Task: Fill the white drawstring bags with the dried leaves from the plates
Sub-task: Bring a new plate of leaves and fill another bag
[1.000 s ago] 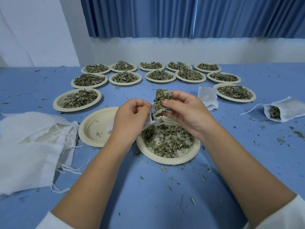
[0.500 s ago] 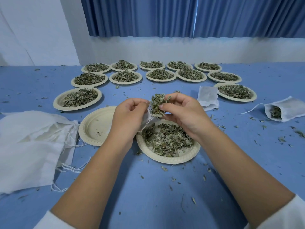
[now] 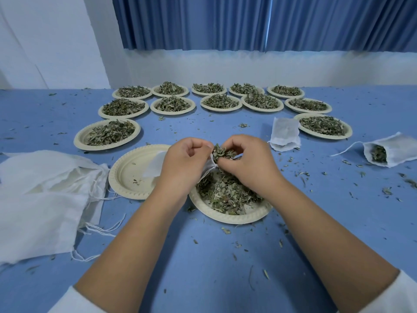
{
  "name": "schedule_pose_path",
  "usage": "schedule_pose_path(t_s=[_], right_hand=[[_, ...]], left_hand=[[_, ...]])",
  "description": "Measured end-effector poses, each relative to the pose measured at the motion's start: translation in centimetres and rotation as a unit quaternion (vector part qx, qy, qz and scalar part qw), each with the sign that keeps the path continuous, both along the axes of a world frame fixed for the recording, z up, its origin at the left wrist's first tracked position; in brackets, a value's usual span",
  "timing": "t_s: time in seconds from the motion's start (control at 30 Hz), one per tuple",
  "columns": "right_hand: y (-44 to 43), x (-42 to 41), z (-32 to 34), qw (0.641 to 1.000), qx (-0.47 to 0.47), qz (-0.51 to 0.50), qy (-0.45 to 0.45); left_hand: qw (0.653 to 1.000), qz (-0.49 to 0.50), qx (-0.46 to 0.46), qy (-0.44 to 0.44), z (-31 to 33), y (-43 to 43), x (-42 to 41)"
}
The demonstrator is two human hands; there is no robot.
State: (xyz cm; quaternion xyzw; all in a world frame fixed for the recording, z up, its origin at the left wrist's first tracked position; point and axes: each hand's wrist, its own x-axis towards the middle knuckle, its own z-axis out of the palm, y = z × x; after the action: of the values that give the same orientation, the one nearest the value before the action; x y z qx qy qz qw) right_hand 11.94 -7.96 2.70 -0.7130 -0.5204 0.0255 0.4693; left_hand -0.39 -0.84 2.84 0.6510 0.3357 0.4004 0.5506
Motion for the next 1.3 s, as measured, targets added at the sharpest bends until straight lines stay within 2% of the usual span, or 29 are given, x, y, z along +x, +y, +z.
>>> schedule_pose_path(t_s=[0.1,0.17,0.3,0.4,0.57,0.7,0.87,0.93,1.1,1.2,1.3], right_hand=[[0.0,-0.1,-0.1,0.999,-0.019,-0.006,-0.043],[-0.1,0.0,0.1,0.999,-0.037,-0.005,-0.036],[-0.3,0.0,0.8,0.993,-0.081,0.041,0.076],[-0.3,-0.1,0.9,0.982,-0.077,0.056,0.166],[-0.3,-0.2,0.6,0.976,-0.049,0.052,0.204],[-0.4,-0.1,0.5,0.983,-0.058,0.040,0.168],[-0.3,-0.9,0.1,0.997,-0.057,0.039,-0.017],[-0.3,-1.1,0.0,0.998,-0.045,0.040,-0.032],[-0.4,-0.5,0.7,0.993,-0.049,0.057,0.086],[-0.5,0.0,0.9,0.963,-0.051,0.098,0.244],[-0.6,0.1,1.0,0.935,-0.027,0.127,0.330]], left_hand=[[1.000,-0.005,0.005,0.009,-0.1,-0.1,0.1],[1.000,-0.001,0.007,0.010,-0.2,0.0,0.1],[1.000,0.009,-0.003,0.007,-0.4,0.4,0.1],[1.000,0.002,-0.006,-0.001,-0.5,0.5,0.1],[1.000,0.010,-0.002,-0.006,-0.4,0.4,0.1],[1.000,0.015,0.000,-0.005,-0.4,0.3,0.2],[1.000,-0.005,0.013,0.016,-0.6,-0.1,0.4],[1.000,-0.005,0.014,0.014,-0.5,-0.1,0.4],[1.000,-0.004,0.003,-0.012,-0.3,0.0,0.3],[1.000,0.010,-0.002,-0.006,-0.4,0.2,0.3],[1.000,0.003,-0.015,-0.019,-0.4,0.4,0.2]])
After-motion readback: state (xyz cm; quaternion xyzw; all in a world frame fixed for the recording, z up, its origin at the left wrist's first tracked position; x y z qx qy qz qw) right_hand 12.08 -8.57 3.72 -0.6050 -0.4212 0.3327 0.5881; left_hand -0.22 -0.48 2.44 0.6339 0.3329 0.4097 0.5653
